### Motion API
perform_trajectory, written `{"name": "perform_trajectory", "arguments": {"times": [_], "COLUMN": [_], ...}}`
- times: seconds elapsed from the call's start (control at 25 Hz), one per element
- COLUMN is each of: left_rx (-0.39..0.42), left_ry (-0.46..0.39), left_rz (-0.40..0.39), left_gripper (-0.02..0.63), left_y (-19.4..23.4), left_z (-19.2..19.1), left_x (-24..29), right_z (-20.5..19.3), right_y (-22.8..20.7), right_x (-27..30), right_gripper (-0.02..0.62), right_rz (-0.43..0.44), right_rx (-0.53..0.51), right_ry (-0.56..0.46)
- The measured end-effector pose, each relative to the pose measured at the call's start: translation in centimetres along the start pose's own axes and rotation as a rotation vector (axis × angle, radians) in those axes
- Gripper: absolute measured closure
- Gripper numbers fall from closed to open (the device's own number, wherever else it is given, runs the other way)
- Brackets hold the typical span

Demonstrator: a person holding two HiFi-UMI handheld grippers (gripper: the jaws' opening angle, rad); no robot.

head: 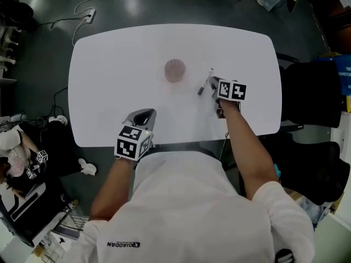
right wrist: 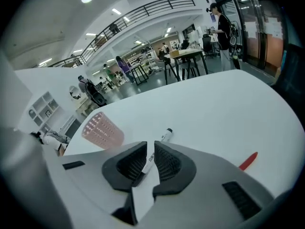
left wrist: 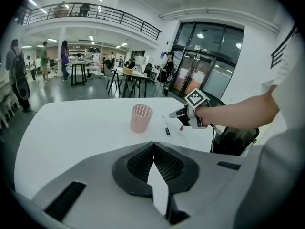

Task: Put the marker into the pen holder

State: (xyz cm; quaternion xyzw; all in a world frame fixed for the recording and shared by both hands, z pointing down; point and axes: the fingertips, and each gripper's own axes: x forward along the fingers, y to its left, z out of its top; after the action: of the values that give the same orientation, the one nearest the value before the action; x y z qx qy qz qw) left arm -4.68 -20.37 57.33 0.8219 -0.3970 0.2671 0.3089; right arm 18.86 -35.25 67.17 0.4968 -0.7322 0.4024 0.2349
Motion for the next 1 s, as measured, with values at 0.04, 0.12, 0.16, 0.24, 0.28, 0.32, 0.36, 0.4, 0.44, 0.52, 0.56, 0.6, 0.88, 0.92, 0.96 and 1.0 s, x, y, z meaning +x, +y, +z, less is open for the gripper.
{"name": "perform_trajectory", "arguments": {"times": [0.04,0.12,0.16,0.24,0.28,0.32,0.36,0.4,0.44,0.52,0.56,0.6,0.88,0.92,0.96,1.0], "left_rx": [-0.008,-0.019,-0.023,-0.028,-0.029,-0.030,-0.029,-0.029,-0.030,-0.034,-0.036,-0.039,-0.059,-0.059,-0.059,-0.059], "left_ry": [0.004,0.011,0.013,0.017,0.018,0.020,0.021,0.022,0.023,0.023,0.022,0.021,0.018,0.017,0.015,0.012], "left_rz": [0.005,0.014,0.018,0.026,0.029,0.031,0.032,0.033,0.034,0.039,0.042,0.045,0.061,0.063,0.065,0.067], "left_gripper": [0.580,0.580,0.580,0.580,0.580,0.580,0.580,0.580,0.580,0.580,0.580,0.580,0.580,0.580,0.580,0.580], "left_y": [0.1,0.2,0.3,0.5,0.5,0.5,0.5,0.5,0.5,0.7,0.8,0.9,1.3,1.4,1.6,1.7], "left_z": [-0.2,-0.4,-0.5,-0.5,-0.5,-0.6,-0.6,-0.7,-0.8,-1.1,-1.2,-1.3,-2.2,-2.3,-2.3,-2.2], "left_x": [0.1,0.2,0.2,0.2,0.1,-0.1,-0.3,-0.4,-0.5,-0.6,-0.6,-0.7,-1.6,-1.7,-1.9,-2.2], "right_z": [0.0,-0.2,-0.2,-0.2,-0.1,0.0,0.1,0.2,0.2,-0.1,-0.3,-0.5,-0.8,-0.7,-0.6,-0.5], "right_y": [-0.5,-1.5,-1.9,-2.4,-2.4,-2.4,-2.5,-2.6,-2.8,-3.1,-3.2,-3.3,-3.5,-3.4,-3.3,-3.2], "right_x": [0.6,1.8,2.3,3.2,3.5,3.7,4.0,4.3,4.6,5.3,5.6,5.8,6.1,6.1,6.1,6.2], "right_gripper": [0.524,0.498,0.491,0.483,0.483,0.480,0.477,0.472,0.466,0.455,0.449,0.454,0.487,0.496,0.503,0.505], "right_rz": [-0.005,-0.014,-0.016,-0.014,-0.012,-0.011,-0.016,-0.024,-0.034,-0.050,-0.057,-0.064,-0.136,-0.150,-0.160,-0.165], "right_rx": [0.025,0.079,0.106,0.156,0.178,0.196,0.211,0.223,0.232,0.248,0.254,0.257,0.139,0.112,0.088,0.071], "right_ry": [0.012,0.034,0.044,0.062,0.070,0.077,0.086,0.096,0.109,0.142,0.159,0.171,0.255,0.269,0.278,0.284]}}
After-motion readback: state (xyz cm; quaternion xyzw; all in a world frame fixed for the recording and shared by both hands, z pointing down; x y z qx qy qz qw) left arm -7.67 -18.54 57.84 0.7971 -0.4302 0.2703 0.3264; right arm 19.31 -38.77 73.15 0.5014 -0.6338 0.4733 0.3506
